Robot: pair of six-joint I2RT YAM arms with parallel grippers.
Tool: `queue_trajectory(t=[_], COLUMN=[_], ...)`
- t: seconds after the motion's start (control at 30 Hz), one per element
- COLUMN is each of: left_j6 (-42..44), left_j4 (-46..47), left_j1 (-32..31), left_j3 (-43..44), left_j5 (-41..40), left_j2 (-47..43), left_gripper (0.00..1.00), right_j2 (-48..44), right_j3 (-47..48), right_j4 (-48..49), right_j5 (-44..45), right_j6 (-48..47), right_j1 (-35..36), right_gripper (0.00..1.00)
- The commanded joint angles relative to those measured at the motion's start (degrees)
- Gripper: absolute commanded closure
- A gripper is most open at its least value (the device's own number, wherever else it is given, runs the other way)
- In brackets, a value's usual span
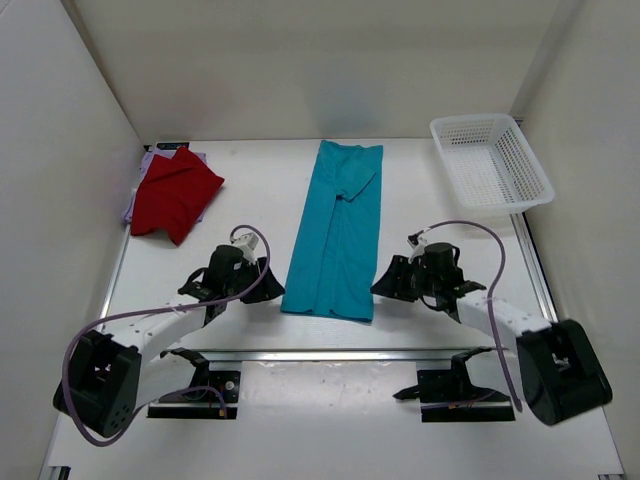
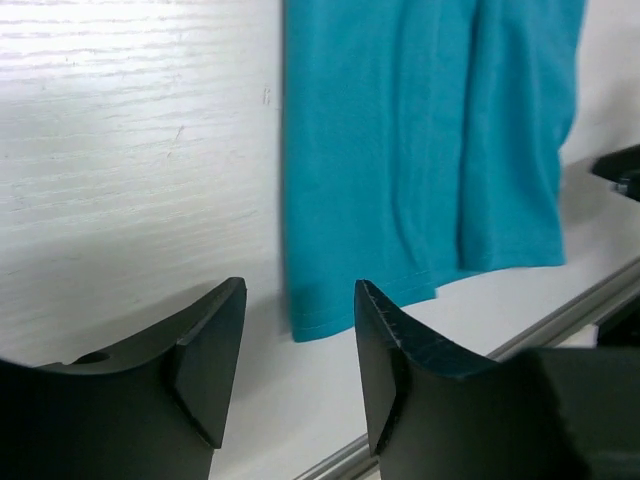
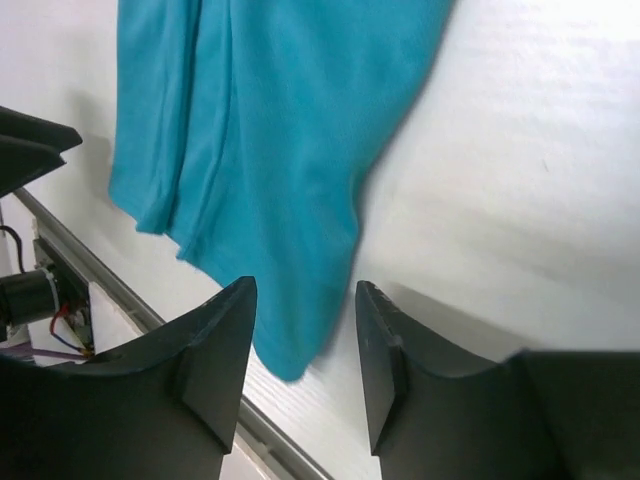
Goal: Fold and stack the t-shirts
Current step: Rotate the tshirt 90 degrees, then grab the bottom of the folded rectangular tshirt with both arms
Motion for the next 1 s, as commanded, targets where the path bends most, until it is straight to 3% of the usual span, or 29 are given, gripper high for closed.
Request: queue_trajectory(t=[0.0, 0.2, 0.4, 0.6, 0.83, 0.9, 0.97], left_j6=[2.49, 2.14, 2.67, 3.11, 3.99, 4.25, 4.95], left_j4=[-1.62, 0.4, 0.49, 0.14, -0.56, -1.79, -4.33], left_j1=[-2.2, -3.26, -4.94, -6.51, -6.16, -6.87, -6.87], left_j3=[-0.44, -1.14, -0.18, 0.35, -0.09, 0.0, -0.35], left_j5=[-2.09, -1.83, -1.57, -1.56, 0.98, 0.81, 1.77], left_j2=[1.28, 5.41, 7.79, 8.85, 9.2, 9.11, 8.15], left_gripper=[0.41, 0.41, 0.44, 0.54, 0.76, 0.93, 1.0], right_j2=[-7.77, -12.55, -11.75, -7.29, -3.93, -5.33, -7.79], right_j3=[-3.91, -12.35, -12.79, -12.36, -12.35, -12.09, -12.53], right_j4=[-6.81, -2.71, 2.57, 5.39, 7.34, 5.31, 1.64], right_j5=[3.21, 4.28, 1.64, -0.99, -1.01, 0.22, 0.49], right_j6=[-0.1, 8.33, 10.27, 10.19, 10.19, 9.22, 9.04], right_j1=[0.96, 7.2, 5.28, 5.97, 7.99, 8.35, 9.39], right_gripper=[0.58, 0.58, 0.56, 0.66, 1.0, 1.0, 1.0])
